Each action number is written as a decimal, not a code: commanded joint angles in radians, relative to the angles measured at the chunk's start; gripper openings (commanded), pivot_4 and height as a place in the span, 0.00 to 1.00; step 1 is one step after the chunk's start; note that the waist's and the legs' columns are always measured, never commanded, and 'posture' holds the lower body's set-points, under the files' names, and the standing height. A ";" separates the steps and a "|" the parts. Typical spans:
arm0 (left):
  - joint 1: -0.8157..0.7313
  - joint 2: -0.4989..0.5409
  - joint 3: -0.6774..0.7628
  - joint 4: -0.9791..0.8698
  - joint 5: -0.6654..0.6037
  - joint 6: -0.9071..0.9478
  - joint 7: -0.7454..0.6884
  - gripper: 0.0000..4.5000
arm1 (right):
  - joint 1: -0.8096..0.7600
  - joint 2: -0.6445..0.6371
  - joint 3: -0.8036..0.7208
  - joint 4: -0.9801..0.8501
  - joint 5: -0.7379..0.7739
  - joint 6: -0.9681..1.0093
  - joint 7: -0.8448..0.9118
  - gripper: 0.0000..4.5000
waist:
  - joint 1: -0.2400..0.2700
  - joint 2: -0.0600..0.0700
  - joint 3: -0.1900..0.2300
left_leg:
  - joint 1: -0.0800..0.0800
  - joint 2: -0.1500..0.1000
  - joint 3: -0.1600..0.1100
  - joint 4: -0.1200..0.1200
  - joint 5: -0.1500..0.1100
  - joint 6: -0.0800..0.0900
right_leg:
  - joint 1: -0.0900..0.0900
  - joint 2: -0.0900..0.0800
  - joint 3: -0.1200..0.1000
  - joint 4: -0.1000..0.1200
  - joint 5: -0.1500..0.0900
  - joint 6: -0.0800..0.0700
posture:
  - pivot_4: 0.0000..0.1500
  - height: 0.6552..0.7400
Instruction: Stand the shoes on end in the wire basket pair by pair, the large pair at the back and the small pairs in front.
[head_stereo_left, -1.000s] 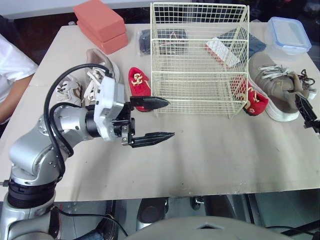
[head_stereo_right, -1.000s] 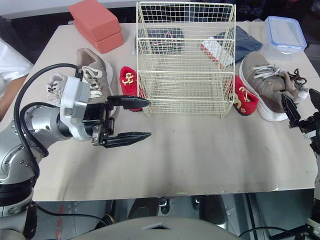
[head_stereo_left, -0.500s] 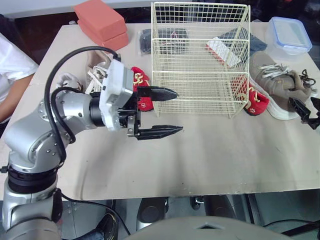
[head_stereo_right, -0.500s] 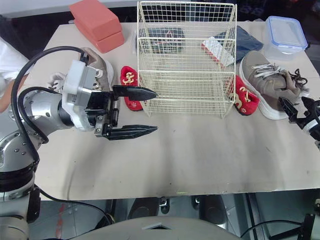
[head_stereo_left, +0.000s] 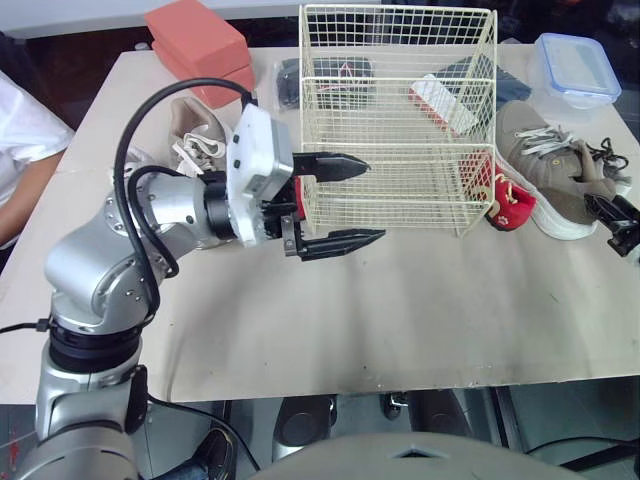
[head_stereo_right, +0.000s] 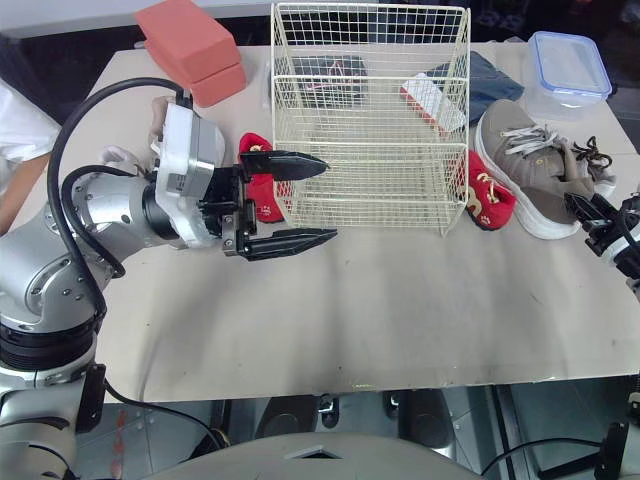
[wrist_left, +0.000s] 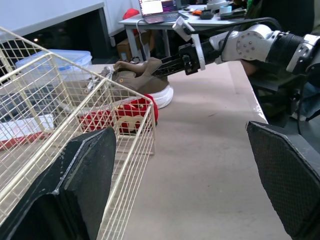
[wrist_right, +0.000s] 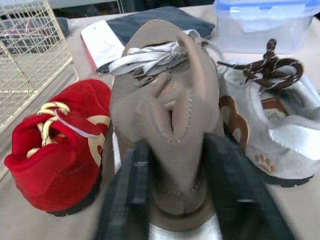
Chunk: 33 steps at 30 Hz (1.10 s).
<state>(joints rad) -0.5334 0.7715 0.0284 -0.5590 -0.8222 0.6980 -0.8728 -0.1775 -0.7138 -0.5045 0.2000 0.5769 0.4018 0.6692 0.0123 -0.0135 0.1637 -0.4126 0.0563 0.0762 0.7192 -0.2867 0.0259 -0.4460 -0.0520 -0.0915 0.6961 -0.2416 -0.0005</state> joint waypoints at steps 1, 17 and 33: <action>-0.017 -0.008 0.003 0.000 0.028 -0.032 -0.005 1.00 | 0.006 0.013 -0.048 -0.063 -0.002 -0.049 -0.031 0.01 | 0.001 0.000 0.000 | 0.000 0.000 0.000 0.000 0.000 0.000 | 0.000 0.000 0.000 0.000 0.000 0.000 | 1.00 0.36; -0.049 0.009 0.042 0.114 0.062 -0.083 -0.109 1.00 | -0.283 0.021 -0.123 -0.271 -0.017 -0.488 -0.067 0.01 | -0.001 0.008 0.006 | -0.001 0.000 0.000 0.000 0.001 -0.002 | -0.002 0.002 0.001 0.000 0.000 0.000 | 1.00 0.36; -0.101 0.141 0.234 0.155 -0.201 0.026 -0.291 1.00 | -0.353 -0.153 0.181 -0.350 -0.035 -0.816 0.506 0.01 | 0.002 -0.002 0.013 | -0.003 0.001 -0.002 0.000 0.001 -0.002 | -0.002 -0.002 -0.002 -0.002 0.002 -0.003 | 1.00 0.36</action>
<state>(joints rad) -0.6235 0.8941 0.2189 -0.3677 -0.9640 0.7082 -1.1543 -0.4947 -0.8467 -0.2927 -0.1368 0.4986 -0.3716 1.1492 0.0144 -0.0155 0.1767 -0.4156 0.0569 0.0741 0.7198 -0.2853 0.0238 -0.4476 -0.0542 -0.0930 0.6949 -0.2401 -0.0033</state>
